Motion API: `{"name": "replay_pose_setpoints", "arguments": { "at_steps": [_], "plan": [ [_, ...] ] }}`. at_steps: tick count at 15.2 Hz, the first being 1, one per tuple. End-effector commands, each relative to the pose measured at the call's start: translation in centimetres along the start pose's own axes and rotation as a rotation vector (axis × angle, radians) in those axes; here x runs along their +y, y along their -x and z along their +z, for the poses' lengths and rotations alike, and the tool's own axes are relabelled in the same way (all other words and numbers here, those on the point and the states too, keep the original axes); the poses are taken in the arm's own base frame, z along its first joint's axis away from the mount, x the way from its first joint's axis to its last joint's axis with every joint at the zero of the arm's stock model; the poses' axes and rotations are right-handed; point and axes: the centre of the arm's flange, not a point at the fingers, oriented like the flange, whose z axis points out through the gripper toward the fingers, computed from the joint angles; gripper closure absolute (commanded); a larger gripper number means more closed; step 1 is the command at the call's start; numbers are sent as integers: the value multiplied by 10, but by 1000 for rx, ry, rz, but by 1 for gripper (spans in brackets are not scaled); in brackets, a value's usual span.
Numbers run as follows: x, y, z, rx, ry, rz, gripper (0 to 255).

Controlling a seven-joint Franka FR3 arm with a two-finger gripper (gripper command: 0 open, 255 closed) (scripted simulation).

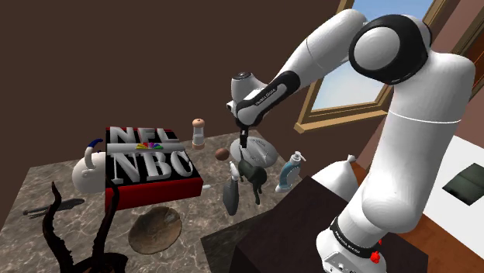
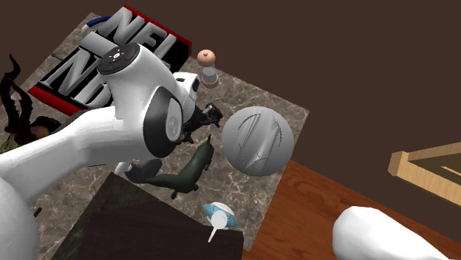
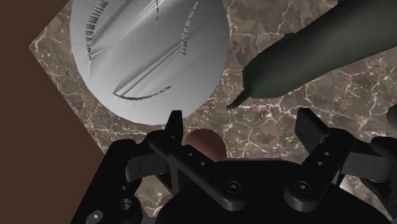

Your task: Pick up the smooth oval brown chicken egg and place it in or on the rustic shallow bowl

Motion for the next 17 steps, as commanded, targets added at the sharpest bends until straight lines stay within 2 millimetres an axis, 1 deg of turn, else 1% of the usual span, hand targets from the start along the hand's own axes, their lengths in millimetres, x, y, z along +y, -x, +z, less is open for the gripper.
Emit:
{"name": "replay_pose_setpoints", "arguments": {
  "at_steps": [1, 12, 13, 17],
  "plan": [
    [4, -18, 18, 3, 19, -49, 0],
    [17, -116, 118, 14, 118, -311, 0],
    [17, -116, 119, 14, 118, -312, 0],
    [19, -117, 140, 14, 118, -312, 0]
  ]
}}
